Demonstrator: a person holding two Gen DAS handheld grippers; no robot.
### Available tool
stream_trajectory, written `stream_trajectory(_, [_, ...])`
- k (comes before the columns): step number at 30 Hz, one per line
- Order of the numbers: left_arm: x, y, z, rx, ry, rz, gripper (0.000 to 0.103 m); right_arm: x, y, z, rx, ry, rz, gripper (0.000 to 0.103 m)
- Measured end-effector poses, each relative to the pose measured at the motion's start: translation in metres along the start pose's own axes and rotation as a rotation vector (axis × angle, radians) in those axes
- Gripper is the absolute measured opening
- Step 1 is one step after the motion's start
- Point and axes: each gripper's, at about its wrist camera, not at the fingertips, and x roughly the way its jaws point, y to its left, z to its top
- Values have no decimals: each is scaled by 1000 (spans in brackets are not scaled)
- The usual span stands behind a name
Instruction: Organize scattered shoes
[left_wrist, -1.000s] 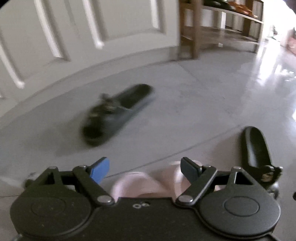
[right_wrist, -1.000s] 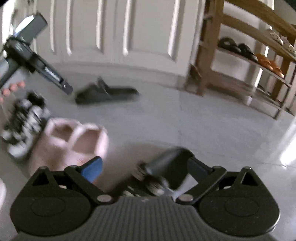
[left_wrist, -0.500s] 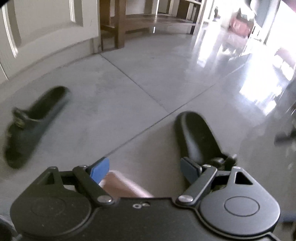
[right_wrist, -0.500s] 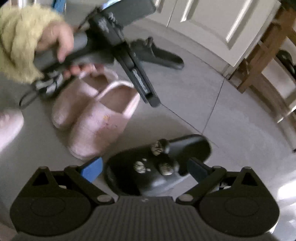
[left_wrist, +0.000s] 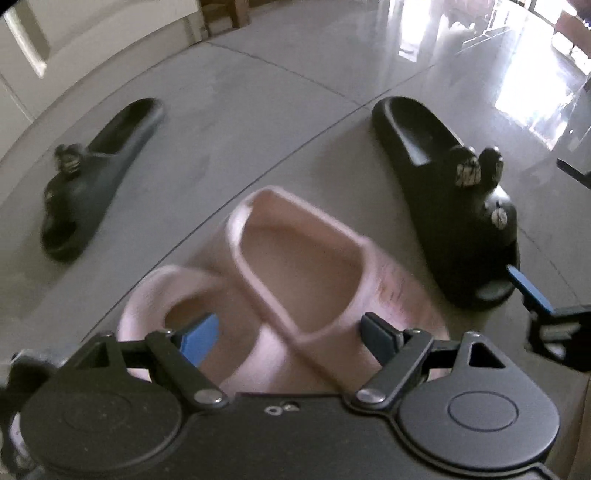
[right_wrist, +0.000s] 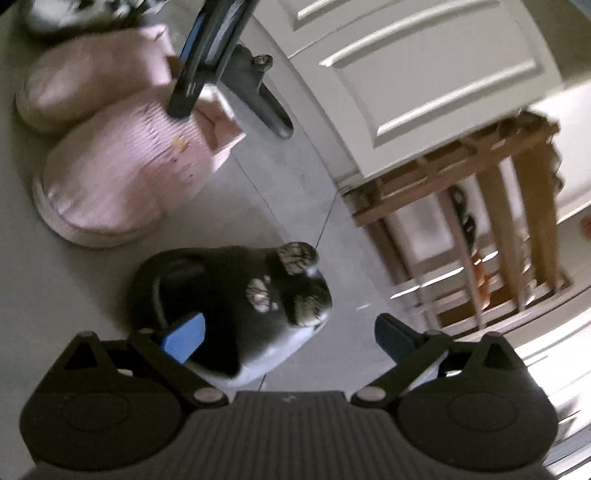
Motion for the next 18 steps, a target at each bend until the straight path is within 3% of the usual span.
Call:
stream_trajectory(4, [-3,2,-3,-20,44,77,84,8,9,0,-57,-39,-55,98])
stream_trajectory(6, [-9,1,-2,-35,46,70,84,13,12,-1,-88,-56,-80,97])
stream_trajectory(7, [-14,-2,-1,-37,37,57,84,16,13,-1,-103,-64,-93,92])
stream_trajectory(10, [-19,-13,4,-10,15,44,84,28,9,-2,-102,-40,-58,31])
stream_trajectory(14, [-19,-22,7,21,5,40,84,43,-6,-7,-5,23,-43,29])
stream_trajectory(18, [-14,-19,8,14,24,38,84,41,-16,-14,-21,-23,-117,24])
